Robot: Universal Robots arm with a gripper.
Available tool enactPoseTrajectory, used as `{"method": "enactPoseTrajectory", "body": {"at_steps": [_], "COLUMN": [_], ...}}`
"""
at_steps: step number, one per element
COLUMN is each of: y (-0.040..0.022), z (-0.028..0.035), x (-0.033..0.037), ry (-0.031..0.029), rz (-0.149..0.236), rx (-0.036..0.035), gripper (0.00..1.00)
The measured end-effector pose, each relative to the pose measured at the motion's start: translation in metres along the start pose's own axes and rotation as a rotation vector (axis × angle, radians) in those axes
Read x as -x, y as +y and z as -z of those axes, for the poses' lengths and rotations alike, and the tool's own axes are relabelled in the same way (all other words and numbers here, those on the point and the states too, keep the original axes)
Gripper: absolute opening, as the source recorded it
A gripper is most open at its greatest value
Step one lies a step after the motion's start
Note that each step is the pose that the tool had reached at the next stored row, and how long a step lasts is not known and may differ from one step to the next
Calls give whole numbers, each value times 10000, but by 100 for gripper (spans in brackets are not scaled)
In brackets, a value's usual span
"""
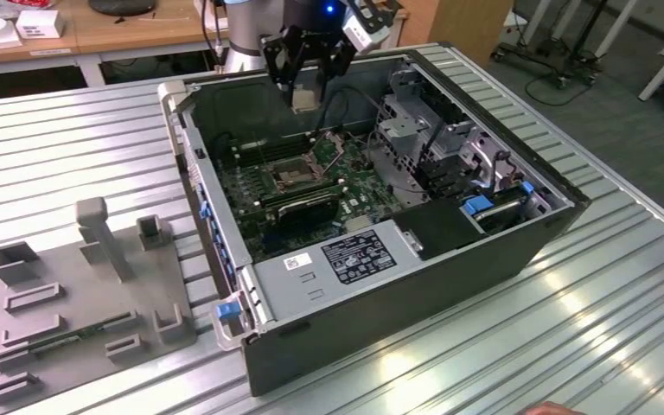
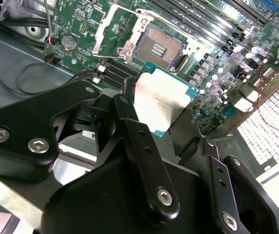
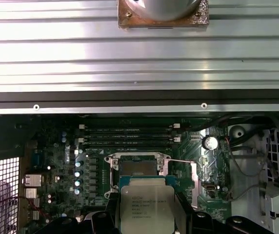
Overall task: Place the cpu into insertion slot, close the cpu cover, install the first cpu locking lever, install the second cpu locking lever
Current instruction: 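Place the cpu into insertion slot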
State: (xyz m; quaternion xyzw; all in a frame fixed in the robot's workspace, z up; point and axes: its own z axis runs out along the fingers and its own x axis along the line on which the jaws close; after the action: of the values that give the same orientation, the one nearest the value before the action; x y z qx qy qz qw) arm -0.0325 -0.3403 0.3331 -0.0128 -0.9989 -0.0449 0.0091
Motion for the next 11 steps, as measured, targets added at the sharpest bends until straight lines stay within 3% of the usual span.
{"method": "enactPoseTrajectory", "body": {"at_steps": [11], "y": [-3], "z": [-31], "x": [0], "ry": [0], "rz": [0], "rx": [0], "gripper": [54]}}
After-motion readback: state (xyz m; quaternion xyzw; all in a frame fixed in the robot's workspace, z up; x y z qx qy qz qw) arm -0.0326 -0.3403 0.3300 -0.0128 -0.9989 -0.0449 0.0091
